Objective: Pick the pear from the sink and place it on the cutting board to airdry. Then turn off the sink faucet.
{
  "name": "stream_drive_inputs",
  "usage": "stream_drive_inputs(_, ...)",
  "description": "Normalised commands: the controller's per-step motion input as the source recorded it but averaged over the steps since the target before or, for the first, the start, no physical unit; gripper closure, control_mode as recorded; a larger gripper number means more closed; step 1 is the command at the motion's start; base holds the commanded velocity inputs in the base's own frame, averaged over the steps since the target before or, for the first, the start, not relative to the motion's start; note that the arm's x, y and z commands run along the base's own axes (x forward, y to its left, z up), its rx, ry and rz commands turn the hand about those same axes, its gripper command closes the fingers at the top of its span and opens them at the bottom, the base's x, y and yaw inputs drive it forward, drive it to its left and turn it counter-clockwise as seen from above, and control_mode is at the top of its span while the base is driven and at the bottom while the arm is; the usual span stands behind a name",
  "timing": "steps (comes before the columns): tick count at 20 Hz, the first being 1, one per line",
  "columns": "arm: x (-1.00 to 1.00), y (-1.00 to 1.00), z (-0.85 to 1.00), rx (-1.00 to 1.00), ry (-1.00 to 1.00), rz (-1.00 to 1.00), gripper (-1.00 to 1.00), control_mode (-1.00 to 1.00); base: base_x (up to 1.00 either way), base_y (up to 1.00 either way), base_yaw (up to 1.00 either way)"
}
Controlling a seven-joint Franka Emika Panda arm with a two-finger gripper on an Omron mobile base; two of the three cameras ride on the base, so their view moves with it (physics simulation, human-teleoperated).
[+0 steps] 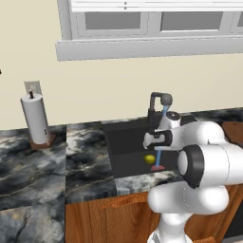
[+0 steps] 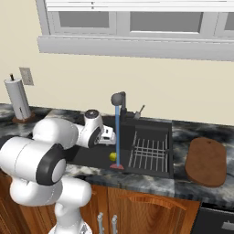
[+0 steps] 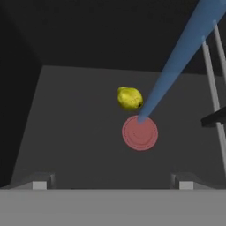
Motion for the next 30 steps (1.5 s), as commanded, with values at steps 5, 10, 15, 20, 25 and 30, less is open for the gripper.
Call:
stream_drive_inputs(5,0.11,-0.02,-0.12,0.00,0.00,0.00,-1.00,-1.00,0.00,0.00,0.00)
stream_drive_inputs(10,0.09,-0.05,-0.13,0.01,0.01,0.00,-1.00,-1.00,0.00,0.00,0.00)
stream_drive_inputs(15,0.05,-0.03,-0.09,0.00,0.00,0.00,-1.00,-1.00,0.00,0.00,0.00)
stream_drive_inputs(20,0.05,-0.02,-0.13,0.00,0.00,0.00,-1.00,-1.00,0.00,0.00,0.00)
stream_drive_inputs(25,0.11,-0.04,-0.17,0.00,0.00,0.00,-1.00,-1.00,0.00,0.00,0.00)
stream_drive_inputs(30,0.12,-0.06,-0.17,0.00,0.00,0.00,-1.00,-1.00,0.00,0.00,0.00)
